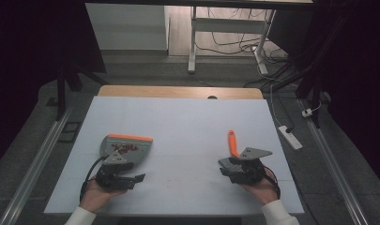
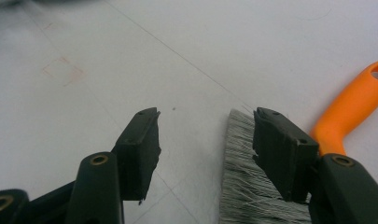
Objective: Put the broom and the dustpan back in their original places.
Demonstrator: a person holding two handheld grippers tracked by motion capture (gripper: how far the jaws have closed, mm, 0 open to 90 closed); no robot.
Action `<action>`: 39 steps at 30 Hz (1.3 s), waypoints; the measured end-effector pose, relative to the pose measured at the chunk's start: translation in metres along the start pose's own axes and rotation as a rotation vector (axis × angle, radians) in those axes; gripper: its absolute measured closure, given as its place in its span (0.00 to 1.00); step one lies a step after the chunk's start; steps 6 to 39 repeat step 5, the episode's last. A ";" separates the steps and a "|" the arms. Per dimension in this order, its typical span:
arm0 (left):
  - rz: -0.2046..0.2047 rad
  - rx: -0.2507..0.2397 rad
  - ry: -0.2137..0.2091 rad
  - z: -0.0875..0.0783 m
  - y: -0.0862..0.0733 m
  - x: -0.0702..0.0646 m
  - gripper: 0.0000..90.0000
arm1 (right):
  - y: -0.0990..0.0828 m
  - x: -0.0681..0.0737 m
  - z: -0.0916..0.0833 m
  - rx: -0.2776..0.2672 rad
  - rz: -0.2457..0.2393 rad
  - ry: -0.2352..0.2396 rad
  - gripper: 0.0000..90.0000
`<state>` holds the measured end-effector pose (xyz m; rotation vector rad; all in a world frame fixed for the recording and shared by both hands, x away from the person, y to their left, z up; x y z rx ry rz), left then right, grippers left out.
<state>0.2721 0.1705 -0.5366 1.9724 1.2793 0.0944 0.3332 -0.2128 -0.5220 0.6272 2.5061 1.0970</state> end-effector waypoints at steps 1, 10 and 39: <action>0.000 0.001 0.000 0.000 0.000 0.000 0.37 | 0.000 0.000 0.000 -0.001 0.000 0.000 0.46; -0.012 -0.004 0.006 -0.001 0.001 0.001 0.37 | 0.001 0.000 -0.001 -0.005 0.001 -0.001 0.46; -0.012 -0.004 0.006 -0.001 0.001 0.001 0.37 | 0.001 0.000 -0.001 -0.005 0.001 -0.001 0.46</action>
Point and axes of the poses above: each handheld gripper's, and its own axes: z roughly forward along the jaws, y roughly out of its top, x roughly to its left, the point moved 5 cm from there along z, roughly forward along the jaws, and after that the axes turned 11 degrees about -z, right-handed, at the moved point
